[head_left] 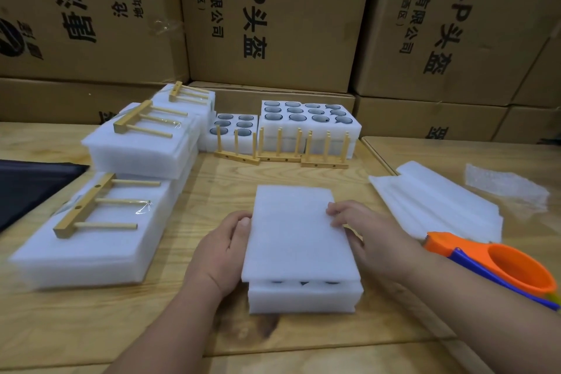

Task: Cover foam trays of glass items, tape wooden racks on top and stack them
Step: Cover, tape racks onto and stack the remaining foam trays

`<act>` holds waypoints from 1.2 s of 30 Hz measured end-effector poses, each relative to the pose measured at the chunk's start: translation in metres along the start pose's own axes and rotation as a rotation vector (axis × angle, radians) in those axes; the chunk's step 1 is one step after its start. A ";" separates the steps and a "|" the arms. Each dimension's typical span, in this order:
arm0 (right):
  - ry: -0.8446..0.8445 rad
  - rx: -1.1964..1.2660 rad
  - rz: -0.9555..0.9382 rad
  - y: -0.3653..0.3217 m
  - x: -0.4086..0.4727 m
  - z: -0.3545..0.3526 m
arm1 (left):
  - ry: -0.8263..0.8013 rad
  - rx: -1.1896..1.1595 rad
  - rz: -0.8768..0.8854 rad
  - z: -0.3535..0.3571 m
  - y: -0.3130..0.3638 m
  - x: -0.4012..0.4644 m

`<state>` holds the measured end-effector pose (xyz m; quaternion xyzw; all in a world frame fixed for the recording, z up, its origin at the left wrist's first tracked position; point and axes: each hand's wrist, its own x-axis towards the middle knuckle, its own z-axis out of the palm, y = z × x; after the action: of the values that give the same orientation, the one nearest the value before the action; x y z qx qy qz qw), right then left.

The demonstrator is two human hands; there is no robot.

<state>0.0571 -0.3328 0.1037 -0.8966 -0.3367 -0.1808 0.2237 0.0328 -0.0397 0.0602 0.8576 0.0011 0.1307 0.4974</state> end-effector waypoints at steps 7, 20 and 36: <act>-0.054 0.092 0.053 0.002 -0.003 -0.002 | -0.029 0.038 0.065 -0.001 0.002 -0.002; 0.383 0.657 0.502 -0.011 0.007 0.023 | -0.017 0.100 -0.025 -0.002 0.006 -0.003; -0.239 -0.248 0.677 0.018 0.016 0.047 | -0.204 0.599 0.019 0.001 0.000 0.002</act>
<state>0.0895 -0.3122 0.0673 -0.9921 -0.0208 -0.0300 0.1197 0.0353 -0.0408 0.0603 0.9746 -0.0184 0.0425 0.2190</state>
